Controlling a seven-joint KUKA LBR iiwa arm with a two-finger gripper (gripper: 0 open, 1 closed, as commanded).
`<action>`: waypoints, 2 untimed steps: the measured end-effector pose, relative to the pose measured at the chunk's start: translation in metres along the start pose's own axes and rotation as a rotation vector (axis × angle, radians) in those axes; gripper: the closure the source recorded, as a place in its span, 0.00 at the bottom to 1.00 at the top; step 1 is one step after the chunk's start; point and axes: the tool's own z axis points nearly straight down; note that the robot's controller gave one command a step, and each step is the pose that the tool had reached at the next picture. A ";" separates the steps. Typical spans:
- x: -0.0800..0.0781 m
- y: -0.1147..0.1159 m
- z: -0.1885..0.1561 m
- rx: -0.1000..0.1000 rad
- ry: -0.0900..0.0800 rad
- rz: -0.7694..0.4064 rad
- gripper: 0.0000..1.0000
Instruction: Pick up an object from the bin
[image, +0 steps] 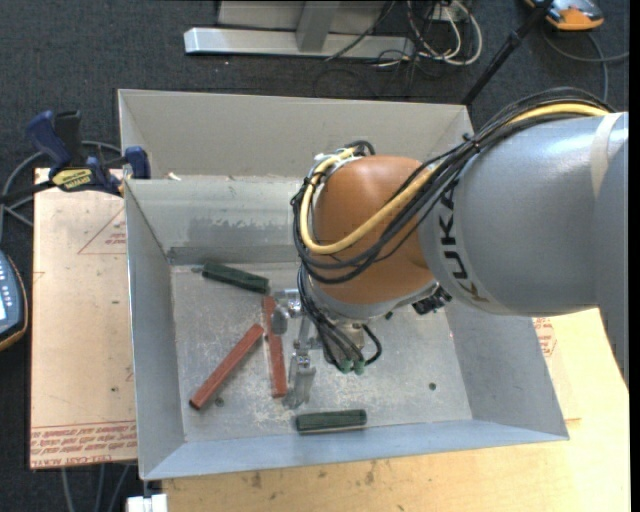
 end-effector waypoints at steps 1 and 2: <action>-0.060 -0.053 -0.040 0.002 -0.009 -0.206 0.00; -0.020 -0.018 0.133 -0.001 0.001 -0.358 0.00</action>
Offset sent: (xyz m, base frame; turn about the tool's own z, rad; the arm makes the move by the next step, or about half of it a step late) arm 0.0575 -0.0508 0.0387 -0.2119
